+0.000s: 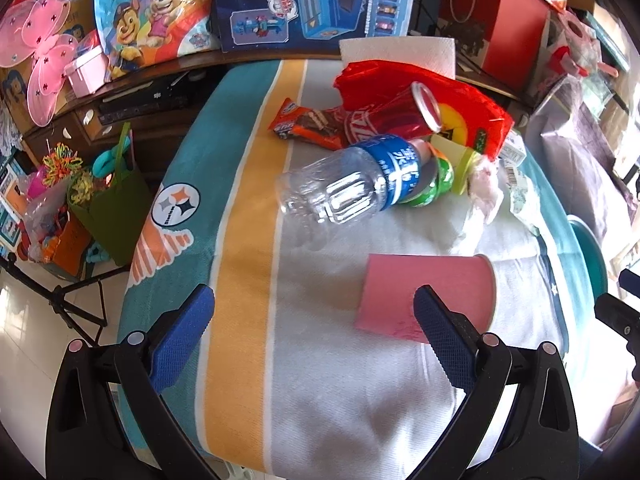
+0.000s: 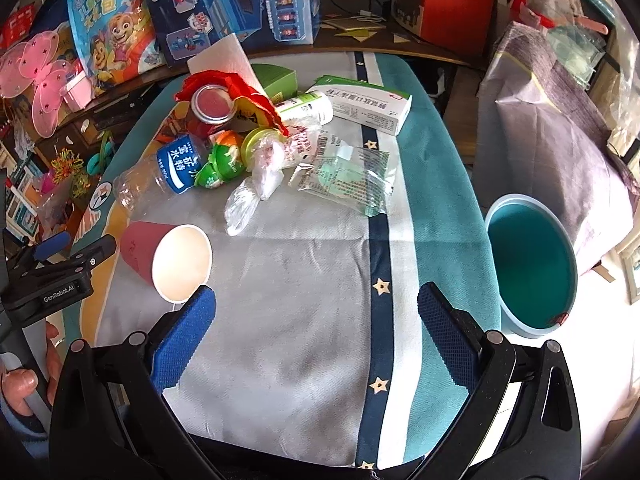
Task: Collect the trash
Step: 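Move both tools toward the pink paper cup and water bottle, then grasp the pink paper cup with the right tool while the left tool approaches the bottle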
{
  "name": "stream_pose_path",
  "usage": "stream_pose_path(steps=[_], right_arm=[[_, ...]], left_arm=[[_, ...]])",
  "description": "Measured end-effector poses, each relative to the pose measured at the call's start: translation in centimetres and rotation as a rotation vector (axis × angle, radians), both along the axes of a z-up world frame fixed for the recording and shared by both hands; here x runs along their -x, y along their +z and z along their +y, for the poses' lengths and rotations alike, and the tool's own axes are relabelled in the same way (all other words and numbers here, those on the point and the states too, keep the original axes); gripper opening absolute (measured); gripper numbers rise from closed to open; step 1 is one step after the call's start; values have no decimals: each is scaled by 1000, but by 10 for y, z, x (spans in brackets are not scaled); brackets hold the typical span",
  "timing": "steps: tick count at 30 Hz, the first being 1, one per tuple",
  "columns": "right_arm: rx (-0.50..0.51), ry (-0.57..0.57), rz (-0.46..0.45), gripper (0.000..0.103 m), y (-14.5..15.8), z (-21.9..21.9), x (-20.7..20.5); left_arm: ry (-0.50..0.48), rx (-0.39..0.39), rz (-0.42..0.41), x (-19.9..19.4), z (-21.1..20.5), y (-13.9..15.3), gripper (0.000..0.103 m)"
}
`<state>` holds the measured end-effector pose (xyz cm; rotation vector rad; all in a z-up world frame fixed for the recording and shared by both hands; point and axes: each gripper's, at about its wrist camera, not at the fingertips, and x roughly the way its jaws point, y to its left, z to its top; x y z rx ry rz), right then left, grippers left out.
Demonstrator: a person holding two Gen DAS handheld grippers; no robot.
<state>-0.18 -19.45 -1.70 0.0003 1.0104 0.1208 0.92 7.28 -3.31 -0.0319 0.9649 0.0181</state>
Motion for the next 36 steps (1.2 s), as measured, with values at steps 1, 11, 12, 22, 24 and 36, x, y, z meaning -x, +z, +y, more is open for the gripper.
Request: stream_pose_path(steps=[1, 11, 12, 22, 24, 36], right_arm=[[1, 16, 2, 97, 0, 5, -1], [40, 294, 30, 97, 4, 88, -23], [57, 340, 41, 96, 3, 98, -26], [219, 684, 227, 71, -31, 166, -61], [242, 719, 244, 71, -36, 175, -63], [342, 857, 272, 78, -35, 192, -76]], left_arm=[[-1, 4, 4, -1, 5, -2, 99], [-38, -31, 30, 2, 39, -22, 99], [-37, -31, 31, 2, 43, -24, 99], [-73, -6, 49, -11, 77, -35, 99], [-79, 0, 60, -18, 81, -36, 99], [-112, 5, 69, -42, 79, -38, 99]])
